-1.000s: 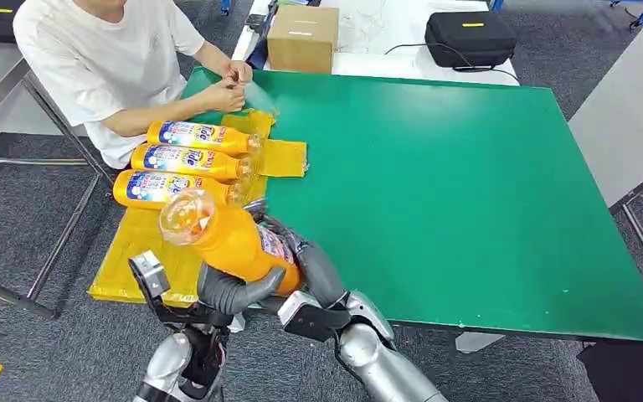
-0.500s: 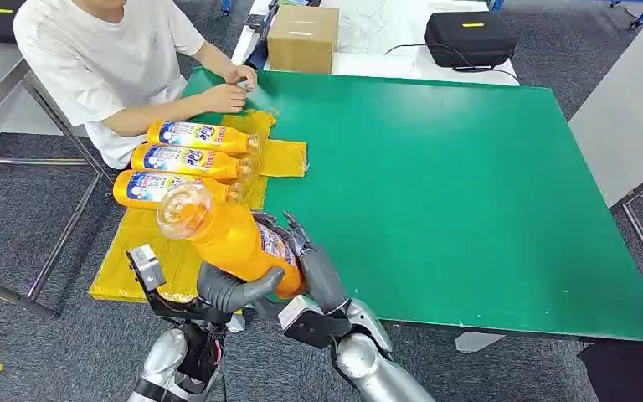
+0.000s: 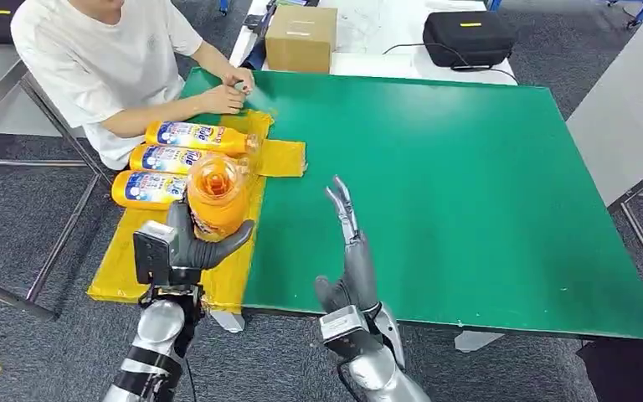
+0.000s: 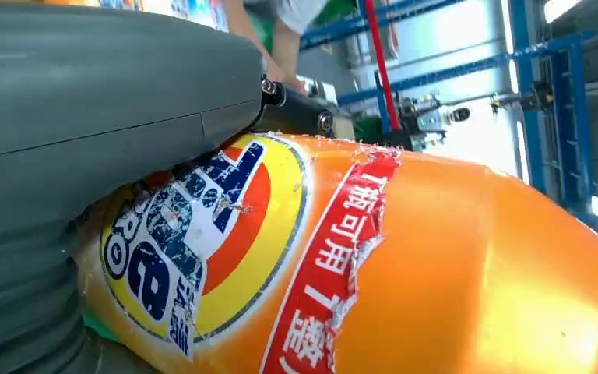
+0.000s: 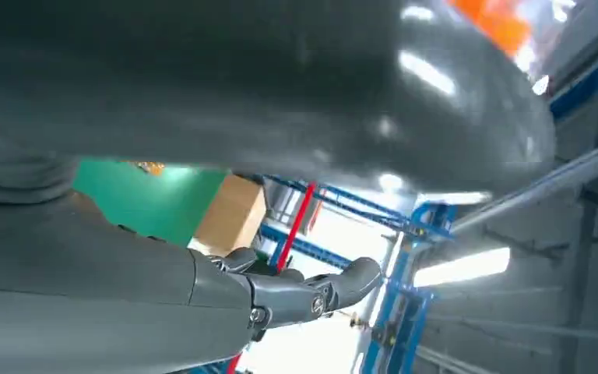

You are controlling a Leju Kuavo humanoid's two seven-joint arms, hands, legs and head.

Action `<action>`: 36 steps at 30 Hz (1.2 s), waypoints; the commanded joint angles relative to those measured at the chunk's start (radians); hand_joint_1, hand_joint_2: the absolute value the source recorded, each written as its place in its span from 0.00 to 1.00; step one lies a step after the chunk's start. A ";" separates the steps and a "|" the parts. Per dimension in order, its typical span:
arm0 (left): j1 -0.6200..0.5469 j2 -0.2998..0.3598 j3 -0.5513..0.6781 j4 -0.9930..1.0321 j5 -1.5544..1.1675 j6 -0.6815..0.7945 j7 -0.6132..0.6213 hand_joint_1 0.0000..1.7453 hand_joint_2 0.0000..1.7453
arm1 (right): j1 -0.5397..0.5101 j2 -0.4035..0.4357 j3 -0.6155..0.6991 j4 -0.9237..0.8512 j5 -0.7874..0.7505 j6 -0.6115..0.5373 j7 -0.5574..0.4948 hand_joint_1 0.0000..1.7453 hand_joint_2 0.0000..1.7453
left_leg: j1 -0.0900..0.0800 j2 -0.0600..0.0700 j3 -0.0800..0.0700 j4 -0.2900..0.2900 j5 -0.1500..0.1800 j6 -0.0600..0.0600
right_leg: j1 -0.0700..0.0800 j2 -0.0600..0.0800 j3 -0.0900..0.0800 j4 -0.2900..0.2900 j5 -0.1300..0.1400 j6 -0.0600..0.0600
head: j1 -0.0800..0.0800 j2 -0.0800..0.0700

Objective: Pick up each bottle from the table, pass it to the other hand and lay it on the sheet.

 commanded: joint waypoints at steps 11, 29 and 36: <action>-0.127 0.045 0.046 0.249 -0.112 0.026 0.051 1.00 1.00 | -0.015 -0.054 -0.014 0.022 -0.090 -0.056 -0.001 0.00 0.00 | 0.000 -0.001 0.003 -0.001 -0.001 -0.001 | 0.000 -0.001 0.004 -0.001 -0.001 -0.001 | 0.000 0.000; -0.397 0.185 -0.089 0.865 -0.900 0.026 0.314 1.00 1.00 | -0.035 -0.049 -0.028 0.013 -0.137 0.085 -0.001 0.00 0.00 | 0.001 0.002 0.006 0.000 -0.001 -0.002 | 0.001 0.003 0.005 0.000 -0.001 -0.002 | 0.000 0.000; -0.421 0.193 -0.110 0.931 -0.956 -0.076 0.335 1.00 1.00 | -0.055 -0.037 -0.023 0.023 -0.159 0.118 -0.001 0.00 0.00 | 0.001 0.003 0.006 0.000 -0.001 -0.002 | 0.001 0.003 0.006 0.001 -0.001 -0.002 | 0.000 0.000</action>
